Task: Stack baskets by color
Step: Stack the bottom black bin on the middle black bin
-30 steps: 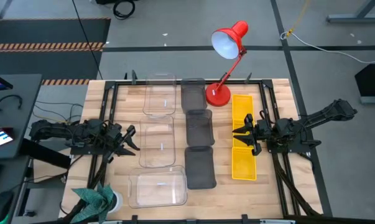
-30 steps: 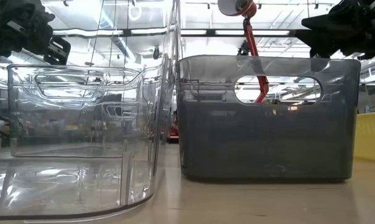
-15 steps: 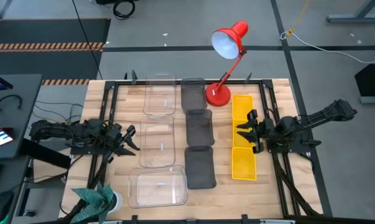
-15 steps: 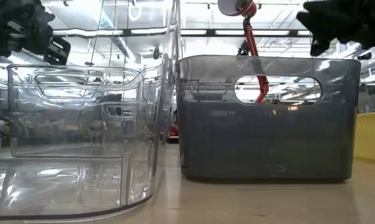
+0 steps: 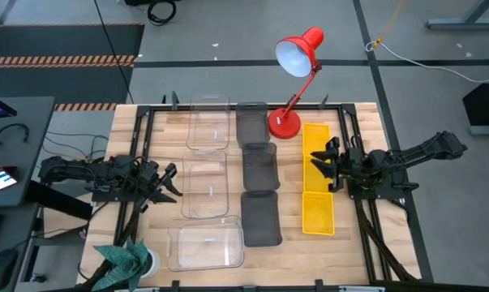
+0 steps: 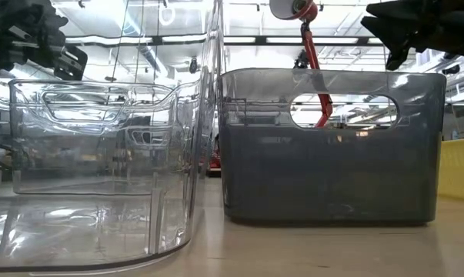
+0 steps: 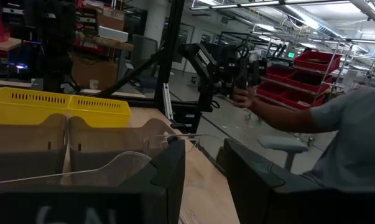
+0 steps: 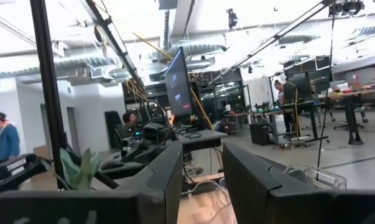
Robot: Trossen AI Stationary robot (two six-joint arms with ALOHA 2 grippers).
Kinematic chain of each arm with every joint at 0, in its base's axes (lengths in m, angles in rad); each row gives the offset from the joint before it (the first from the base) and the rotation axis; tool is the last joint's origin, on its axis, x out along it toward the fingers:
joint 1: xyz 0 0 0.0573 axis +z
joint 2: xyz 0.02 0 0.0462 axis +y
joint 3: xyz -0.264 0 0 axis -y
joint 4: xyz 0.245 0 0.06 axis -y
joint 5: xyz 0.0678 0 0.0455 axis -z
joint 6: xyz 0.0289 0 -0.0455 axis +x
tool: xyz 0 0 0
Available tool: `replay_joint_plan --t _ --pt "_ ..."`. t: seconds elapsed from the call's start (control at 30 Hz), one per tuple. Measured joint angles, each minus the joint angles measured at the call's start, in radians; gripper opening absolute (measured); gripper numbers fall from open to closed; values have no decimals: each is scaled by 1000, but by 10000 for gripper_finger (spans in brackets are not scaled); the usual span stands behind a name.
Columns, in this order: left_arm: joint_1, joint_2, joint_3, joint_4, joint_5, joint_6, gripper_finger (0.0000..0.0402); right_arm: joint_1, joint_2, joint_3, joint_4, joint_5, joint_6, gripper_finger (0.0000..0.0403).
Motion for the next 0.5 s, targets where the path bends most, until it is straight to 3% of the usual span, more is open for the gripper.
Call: replay_joint_plan --t 0.13,0.33,0.5 --pt "0 0 0 0 0 0 117 -3 0 0 25 -25 37 119" --pt "0 0 0 0 0 0 117 -3 0 0 51 -190 75 119" --pt "0 0 0 0 0 0 117 -2 41 14 -20 -188 190 119"
